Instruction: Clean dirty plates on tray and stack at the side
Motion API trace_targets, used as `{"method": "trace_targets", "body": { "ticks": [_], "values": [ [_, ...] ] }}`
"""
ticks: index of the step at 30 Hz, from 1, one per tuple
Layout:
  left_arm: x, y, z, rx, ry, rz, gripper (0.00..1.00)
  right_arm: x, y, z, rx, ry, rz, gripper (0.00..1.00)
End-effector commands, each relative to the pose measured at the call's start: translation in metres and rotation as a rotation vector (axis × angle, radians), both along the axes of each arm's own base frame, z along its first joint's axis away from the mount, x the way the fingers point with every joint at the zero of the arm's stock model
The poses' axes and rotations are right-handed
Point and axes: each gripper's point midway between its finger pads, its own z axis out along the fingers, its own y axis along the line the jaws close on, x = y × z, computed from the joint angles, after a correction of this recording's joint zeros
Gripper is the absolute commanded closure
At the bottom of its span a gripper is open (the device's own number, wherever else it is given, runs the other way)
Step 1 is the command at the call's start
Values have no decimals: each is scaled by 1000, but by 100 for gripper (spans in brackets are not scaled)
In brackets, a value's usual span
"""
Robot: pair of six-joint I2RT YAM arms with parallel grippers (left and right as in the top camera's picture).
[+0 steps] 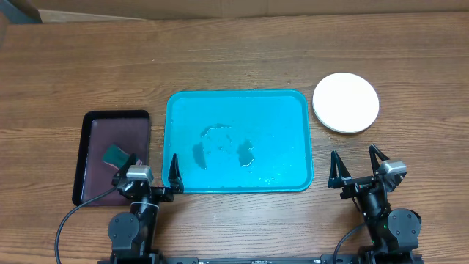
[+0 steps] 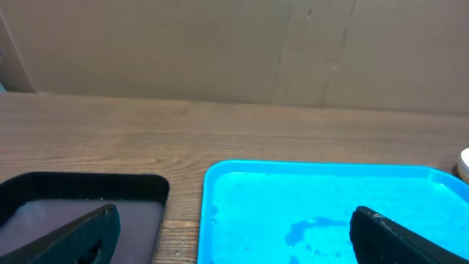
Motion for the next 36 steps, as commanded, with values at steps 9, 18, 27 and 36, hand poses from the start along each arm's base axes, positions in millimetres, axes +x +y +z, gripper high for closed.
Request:
{"method": "trace_targets", "body": {
  "ticks": [9, 18, 27, 36],
  "values": [
    [0, 9, -2, 59, 0, 49, 0, 0, -1, -1, 0, -6, -3, 0],
    [0, 9, -1, 75, -4, 47, 0, 0, -1, -1, 0, -6, -3, 0],
    [0, 9, -1, 75, -4, 47, 0, 0, -1, -1, 0, -6, -3, 0],
    [0, 8, -1, 75, -3, 47, 0, 0, -1, -1, 0, -6, -3, 0]
  ]
}}
